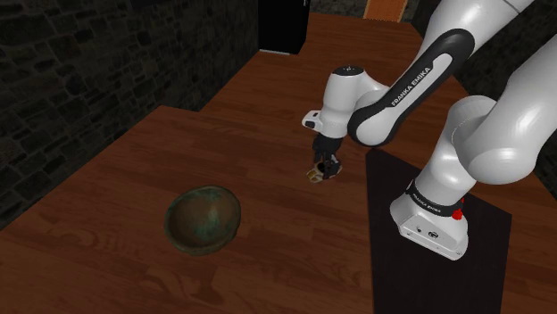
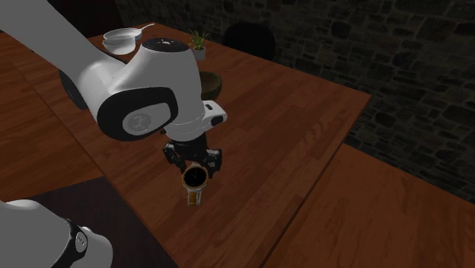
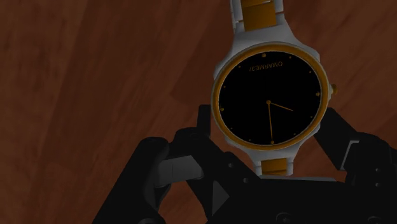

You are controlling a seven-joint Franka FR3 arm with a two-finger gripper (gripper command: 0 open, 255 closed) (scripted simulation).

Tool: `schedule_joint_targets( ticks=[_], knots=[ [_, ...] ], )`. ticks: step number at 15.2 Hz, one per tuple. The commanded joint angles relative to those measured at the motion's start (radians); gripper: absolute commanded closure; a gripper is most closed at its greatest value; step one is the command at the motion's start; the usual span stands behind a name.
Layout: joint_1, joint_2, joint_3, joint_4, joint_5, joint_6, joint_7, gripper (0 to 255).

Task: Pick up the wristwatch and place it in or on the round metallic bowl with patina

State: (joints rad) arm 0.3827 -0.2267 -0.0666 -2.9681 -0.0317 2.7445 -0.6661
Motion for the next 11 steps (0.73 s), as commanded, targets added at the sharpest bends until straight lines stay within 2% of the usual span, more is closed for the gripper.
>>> schedule_joint_targets(
  ticks=[1, 11],
  knots=[
    [-0.001, -0.034, 0.001, 0.002, -0.002, -0.036, 0.002, 255],
    [-0.007, -0.227, 0.008, 0.028, -0.006, -0.256, 0.007, 255]
  ],
)
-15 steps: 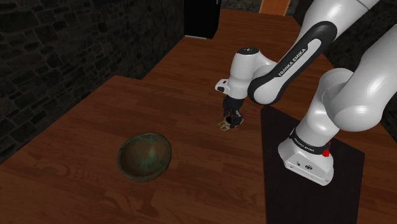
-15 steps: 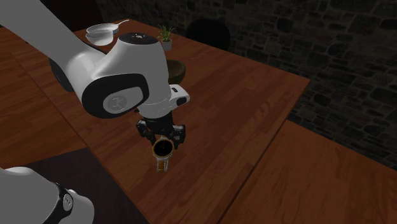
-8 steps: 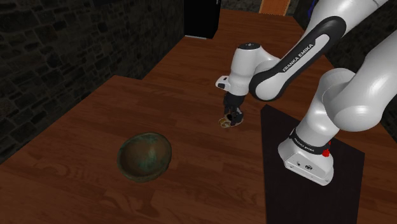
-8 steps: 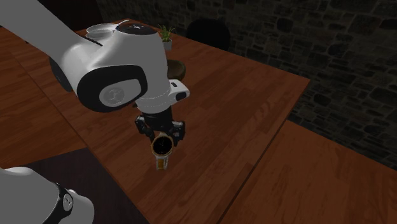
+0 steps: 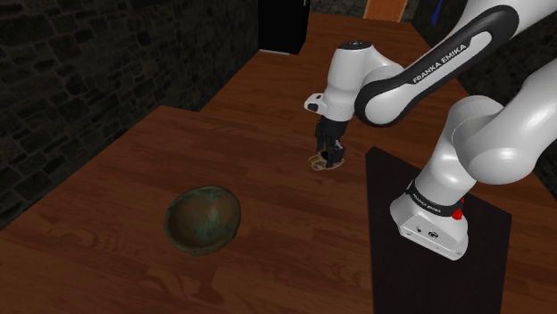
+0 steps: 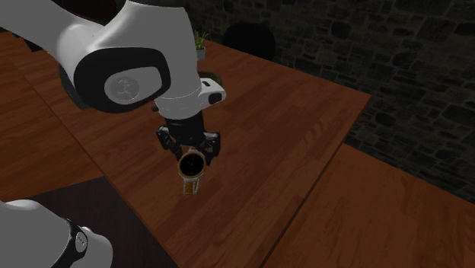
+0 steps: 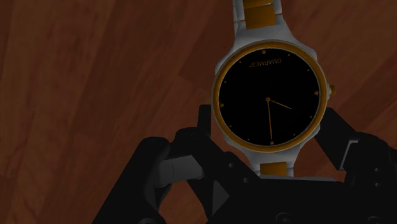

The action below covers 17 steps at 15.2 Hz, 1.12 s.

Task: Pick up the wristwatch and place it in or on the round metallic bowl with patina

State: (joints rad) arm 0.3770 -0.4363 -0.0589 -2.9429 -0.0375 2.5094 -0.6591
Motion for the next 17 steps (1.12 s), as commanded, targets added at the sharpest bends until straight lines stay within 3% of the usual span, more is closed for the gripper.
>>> schedule_joint_targets(
  ticks=[1, 17],
  knots=[
    [-0.001, -0.034, 0.001, 0.008, 0.0, -0.042, 0.0, 255],
    [-0.002, -0.23, 0.009, 0.12, 0.004, -0.351, 0.001, 255]
  ],
)
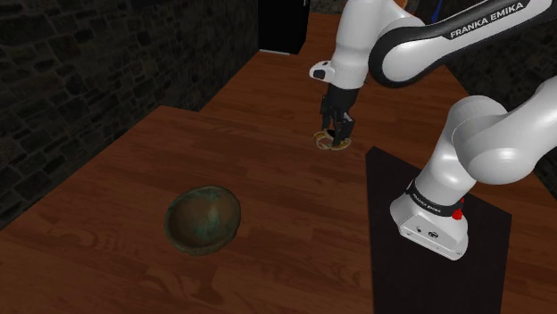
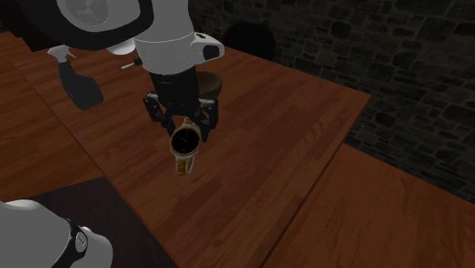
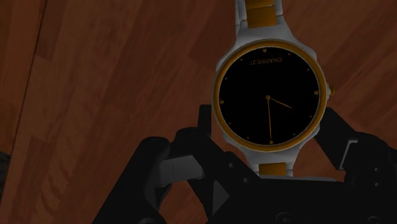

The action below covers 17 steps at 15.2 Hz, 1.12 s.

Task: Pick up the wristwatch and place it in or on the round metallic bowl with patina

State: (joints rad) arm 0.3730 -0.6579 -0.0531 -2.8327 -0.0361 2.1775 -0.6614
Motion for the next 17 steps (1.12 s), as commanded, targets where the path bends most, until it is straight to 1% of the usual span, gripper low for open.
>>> schedule_joint_targets(
  ticks=[1, 4, 7, 11, 17],
  knots=[
    [0.002, -0.017, 0.004, 0.019, 0.003, -0.036, 0.003, 255],
    [0.002, -0.034, 0.005, 0.039, 0.003, -0.074, 0.003, 255],
    [0.045, 0.056, 0.056, 0.105, 0.041, -0.049, 0.066, 255],
    [0.086, 0.18, 0.119, 0.207, 0.075, -0.027, 0.145, 255],
    [0.125, 0.368, 0.201, 0.388, 0.089, -0.018, 0.259, 255]
  ],
)
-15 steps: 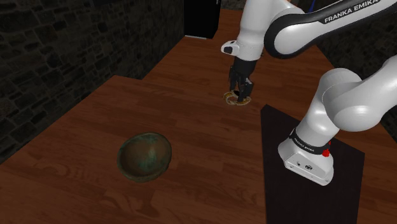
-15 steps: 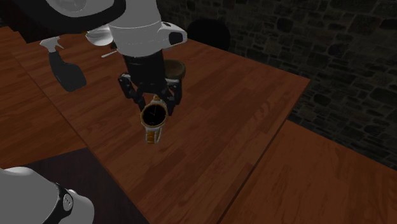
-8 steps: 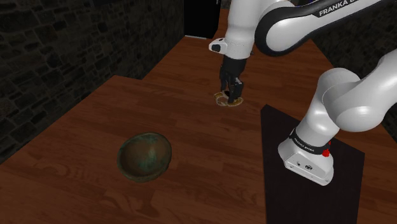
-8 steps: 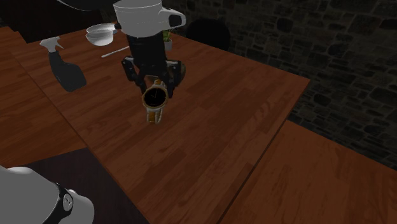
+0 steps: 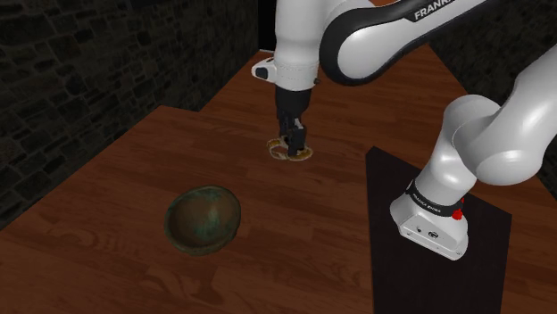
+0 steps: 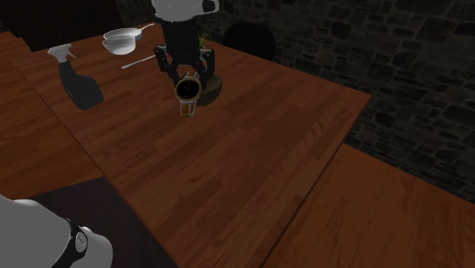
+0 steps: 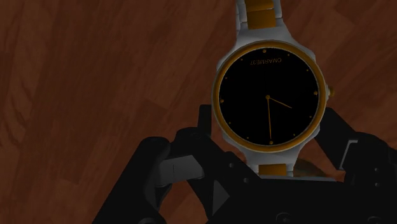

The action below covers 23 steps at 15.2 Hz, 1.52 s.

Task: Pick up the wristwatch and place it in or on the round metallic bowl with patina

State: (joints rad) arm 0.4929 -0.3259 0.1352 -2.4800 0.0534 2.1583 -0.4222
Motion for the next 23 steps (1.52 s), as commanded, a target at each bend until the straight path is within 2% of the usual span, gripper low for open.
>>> schedule_joint_targets(
  ticks=[1, 12, 17, 18, 23],
  knots=[
    [0.01, 0.067, 0.025, 0.068, -0.002, 0.0, 0.039, 255],
    [0.074, 0.429, 0.123, 0.5, -0.082, -0.076, 0.247, 255],
    [0.126, 0.611, 0.141, 0.751, -0.136, -0.153, 0.328, 255],
    [0.147, 0.678, 0.144, 0.85, -0.155, -0.187, 0.352, 255],
    [0.15, 0.697, 0.139, 0.809, -0.162, -0.128, 0.356, 255]
  ],
)
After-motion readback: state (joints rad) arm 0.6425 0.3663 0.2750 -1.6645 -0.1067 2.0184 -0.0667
